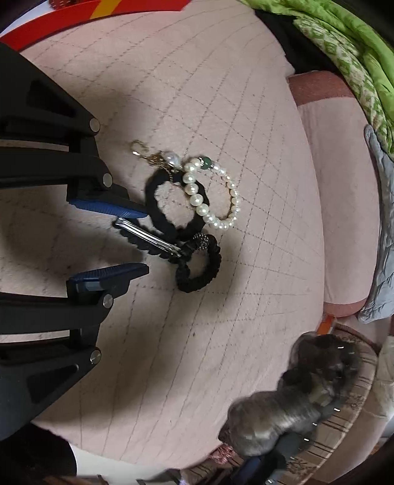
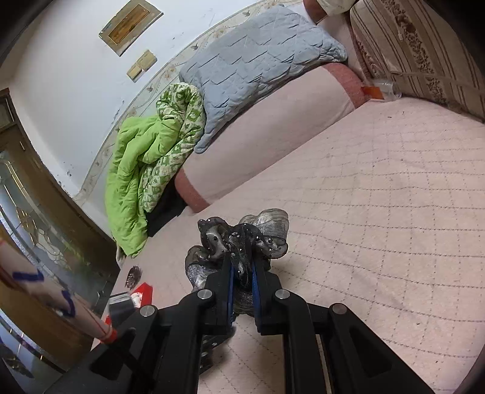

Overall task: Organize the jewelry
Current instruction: 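Grasp the black sheer scrunchie with the right tool while the left tool grasps the black hair clip, then carry the sheer scrunchie with the right tool while the left tool carries the hair clip over the tray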

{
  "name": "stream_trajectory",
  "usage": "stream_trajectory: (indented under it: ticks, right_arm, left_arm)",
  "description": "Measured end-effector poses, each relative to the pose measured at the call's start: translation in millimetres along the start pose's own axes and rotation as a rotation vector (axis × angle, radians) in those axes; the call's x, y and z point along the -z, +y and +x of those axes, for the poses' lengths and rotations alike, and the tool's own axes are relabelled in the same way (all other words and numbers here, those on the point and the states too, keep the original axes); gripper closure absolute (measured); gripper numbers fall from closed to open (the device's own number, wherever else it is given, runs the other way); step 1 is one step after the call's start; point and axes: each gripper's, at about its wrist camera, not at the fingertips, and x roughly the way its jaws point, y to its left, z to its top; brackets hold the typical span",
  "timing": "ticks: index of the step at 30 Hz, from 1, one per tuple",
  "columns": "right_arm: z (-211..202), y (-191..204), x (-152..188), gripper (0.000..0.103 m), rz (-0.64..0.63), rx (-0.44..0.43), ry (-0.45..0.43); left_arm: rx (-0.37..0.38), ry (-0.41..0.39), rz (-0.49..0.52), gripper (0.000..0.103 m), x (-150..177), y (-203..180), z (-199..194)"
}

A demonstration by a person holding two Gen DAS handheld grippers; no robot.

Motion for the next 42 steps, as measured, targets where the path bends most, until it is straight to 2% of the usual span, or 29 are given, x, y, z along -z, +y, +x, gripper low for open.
stream_trajectory:
  ticks: [2, 6, 12, 16, 20, 21, 24, 26, 28, 31, 35, 42]
  right_arm:
    - [3, 0, 0, 0.092, -0.002, -0.003, 0.005]
    - [8, 1, 0, 0.092, -0.011, -0.001, 0.018]
    - [13, 11, 4, 0.092, -0.066, -0.003, 0.042]
    - [18, 23, 10, 0.092, -0.113, -0.010, 0.060]
    - [23, 41, 20, 0.092, -0.183, -0.013, 0.081]
    - [23, 46, 23, 0.092, -0.202, -0.017, 0.080]
    - [22, 56, 30, 0.092, -0.236, -0.025, 0.075]
    - [21, 60, 34, 0.092, -0.244, -0.019, 0.077]
    - [19, 63, 38, 0.092, -0.249, -0.012, 0.078]
    - [16, 66, 42, 0.092, -0.265, -0.006, 0.074]
    - [15, 74, 51, 0.092, -0.280, -0.010, 0.089]
    - [12, 97, 68, 0.092, -0.354, -0.051, 0.097]
  left_arm:
    - [-0.002, 0.003, -0.004, 0.074, -2, 1, 6]
    - [-0.016, -0.008, -0.028, 0.087, 0, -2, 2]
    - [0.021, -0.015, -0.077, 0.092, 26, -2, -32]
    - [0.025, -0.099, -0.114, 0.092, 38, 2, -69]
    - [-0.001, -0.193, -0.149, 0.092, 49, 12, -99]
    - [0.008, -0.197, -0.160, 0.092, 49, 16, -101]
    - [0.118, -0.220, -0.240, 0.092, 53, 28, -111]
    - [0.177, -0.193, -0.283, 0.092, 56, 35, -112]
    - [0.136, -0.200, -0.291, 0.092, 63, 40, -117]
    - [0.164, -0.221, -0.324, 0.092, 71, 49, -130]
    - [0.115, -0.265, -0.331, 0.092, 77, 57, -144]
    - [-0.050, -0.340, -0.354, 0.092, 86, 79, -167]
